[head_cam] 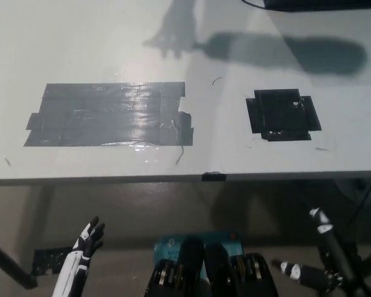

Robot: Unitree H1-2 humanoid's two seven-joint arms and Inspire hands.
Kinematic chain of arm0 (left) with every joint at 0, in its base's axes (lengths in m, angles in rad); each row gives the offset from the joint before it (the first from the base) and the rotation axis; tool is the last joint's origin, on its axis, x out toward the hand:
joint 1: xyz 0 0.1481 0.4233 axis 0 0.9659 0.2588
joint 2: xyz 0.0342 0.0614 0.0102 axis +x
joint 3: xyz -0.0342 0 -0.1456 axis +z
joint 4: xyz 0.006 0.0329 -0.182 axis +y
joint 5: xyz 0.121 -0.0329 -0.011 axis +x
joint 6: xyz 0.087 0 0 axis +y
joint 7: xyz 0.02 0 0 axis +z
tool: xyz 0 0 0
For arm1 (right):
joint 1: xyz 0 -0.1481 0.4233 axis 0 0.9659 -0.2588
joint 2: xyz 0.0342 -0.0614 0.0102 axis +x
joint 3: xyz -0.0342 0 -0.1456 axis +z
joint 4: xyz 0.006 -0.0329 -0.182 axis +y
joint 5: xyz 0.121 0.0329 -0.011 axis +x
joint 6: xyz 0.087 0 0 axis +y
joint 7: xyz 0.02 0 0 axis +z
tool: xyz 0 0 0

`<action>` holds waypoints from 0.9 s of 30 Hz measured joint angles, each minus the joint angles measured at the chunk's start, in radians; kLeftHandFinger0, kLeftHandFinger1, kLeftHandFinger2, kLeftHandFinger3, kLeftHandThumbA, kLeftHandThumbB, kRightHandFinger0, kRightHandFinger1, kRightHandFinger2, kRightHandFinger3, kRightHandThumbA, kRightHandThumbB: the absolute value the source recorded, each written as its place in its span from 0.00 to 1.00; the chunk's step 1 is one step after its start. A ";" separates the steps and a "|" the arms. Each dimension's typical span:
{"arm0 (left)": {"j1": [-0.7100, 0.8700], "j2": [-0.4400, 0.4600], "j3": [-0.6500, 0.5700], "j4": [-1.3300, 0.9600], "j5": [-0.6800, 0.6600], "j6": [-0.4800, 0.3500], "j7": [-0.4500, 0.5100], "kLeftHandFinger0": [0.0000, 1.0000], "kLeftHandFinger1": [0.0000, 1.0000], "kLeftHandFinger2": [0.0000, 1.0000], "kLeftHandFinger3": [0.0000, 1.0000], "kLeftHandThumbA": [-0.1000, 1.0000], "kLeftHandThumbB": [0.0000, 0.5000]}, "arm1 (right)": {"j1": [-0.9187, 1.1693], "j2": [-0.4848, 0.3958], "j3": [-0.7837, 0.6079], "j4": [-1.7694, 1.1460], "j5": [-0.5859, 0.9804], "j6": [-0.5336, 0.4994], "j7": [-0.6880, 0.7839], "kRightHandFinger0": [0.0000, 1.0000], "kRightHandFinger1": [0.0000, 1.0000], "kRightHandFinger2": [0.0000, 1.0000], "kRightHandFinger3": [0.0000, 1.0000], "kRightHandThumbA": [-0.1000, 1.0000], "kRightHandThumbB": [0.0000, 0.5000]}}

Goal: A person hands a grey duster to the robot and the robot grabs it with its right hand and places it on the black marked spot infron tof it on the desk

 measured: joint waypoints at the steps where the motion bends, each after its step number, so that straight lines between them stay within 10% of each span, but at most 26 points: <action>1: -0.001 0.000 0.000 0.000 0.000 0.000 0.000 1.00 1.00 1.00 1.00 1.00 0.47 | -0.005 -0.002 -0.008 -0.044 -0.002 0.007 0.002 1.00 1.00 1.00 1.00 1.00 0.85; 13: -0.001 0.002 -0.009 0.000 0.008 0.009 0.000 1.00 1.00 1.00 1.00 1.00 0.44 | -0.322 -0.073 -0.032 -0.364 -0.189 0.199 0.121 1.00 1.00 1.00 1.00 1.00 0.91; 27: -0.008 0.014 -0.008 -0.011 0.012 0.018 0.000 1.00 1.00 1.00 1.00 1.00 0.47 | -0.659 -0.041 0.104 0.014 -0.471 0.327 0.163 1.00 1.00 1.00 1.00 1.00 1.00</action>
